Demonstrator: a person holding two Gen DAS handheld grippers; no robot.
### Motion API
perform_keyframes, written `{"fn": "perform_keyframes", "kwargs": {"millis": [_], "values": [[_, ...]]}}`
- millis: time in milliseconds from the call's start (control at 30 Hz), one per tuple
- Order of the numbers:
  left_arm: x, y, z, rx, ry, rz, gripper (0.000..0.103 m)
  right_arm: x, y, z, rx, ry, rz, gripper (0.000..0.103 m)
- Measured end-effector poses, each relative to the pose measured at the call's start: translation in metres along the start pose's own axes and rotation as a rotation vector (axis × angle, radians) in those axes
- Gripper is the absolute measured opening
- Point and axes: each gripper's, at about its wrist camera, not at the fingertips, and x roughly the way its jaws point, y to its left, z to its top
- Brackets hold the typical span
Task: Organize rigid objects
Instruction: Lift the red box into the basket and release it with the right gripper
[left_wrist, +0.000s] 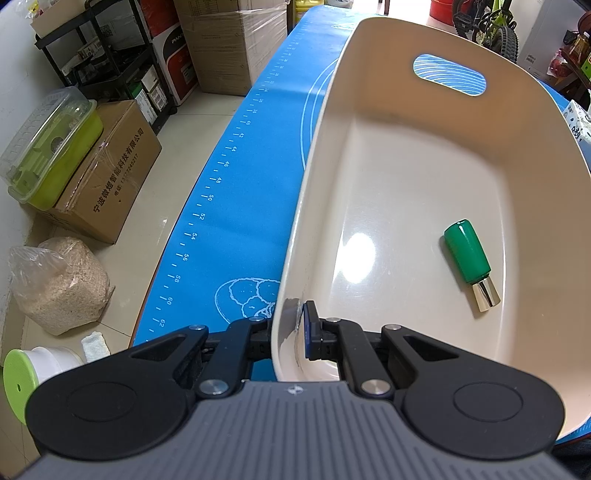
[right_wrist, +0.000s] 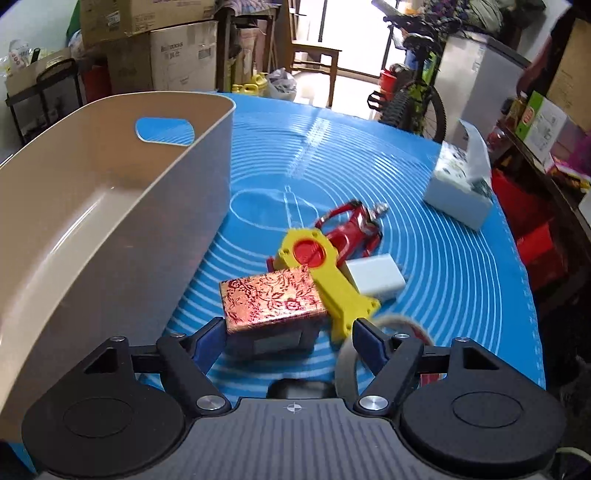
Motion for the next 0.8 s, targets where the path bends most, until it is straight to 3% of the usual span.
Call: {"fn": "perform_keyframes", "kwargs": {"millis": [200, 267, 400, 633, 800], "values": [[-0.001, 0.001, 0.001, 0.000, 0.002, 0.000, 0.012, 0.028, 0.010, 0.015, -0.085, 0.044, 0.020, 0.077], [-0.001, 0.001, 0.001, 0.000, 0.002, 0.000, 0.012, 0.028, 0.012, 0.016, -0.093, 0.039, 0.034, 0.067], [-0.001, 0.001, 0.001, 0.001, 0.001, 0.001, 0.012, 0.018, 0.011, 0.015, -0.070, 0.007, 0.034, 0.063], [-0.001, 0.001, 0.001, 0.000, 0.002, 0.000, 0.011, -0.038, 0.008, 0.036, -0.045, -0.162, 0.007, 0.063], [-0.001, 0.001, 0.001, 0.000, 0.002, 0.001, 0.011, -0.082, 0.020, 0.063, -0.018, -0.314, 0.056, 0.063]]}}
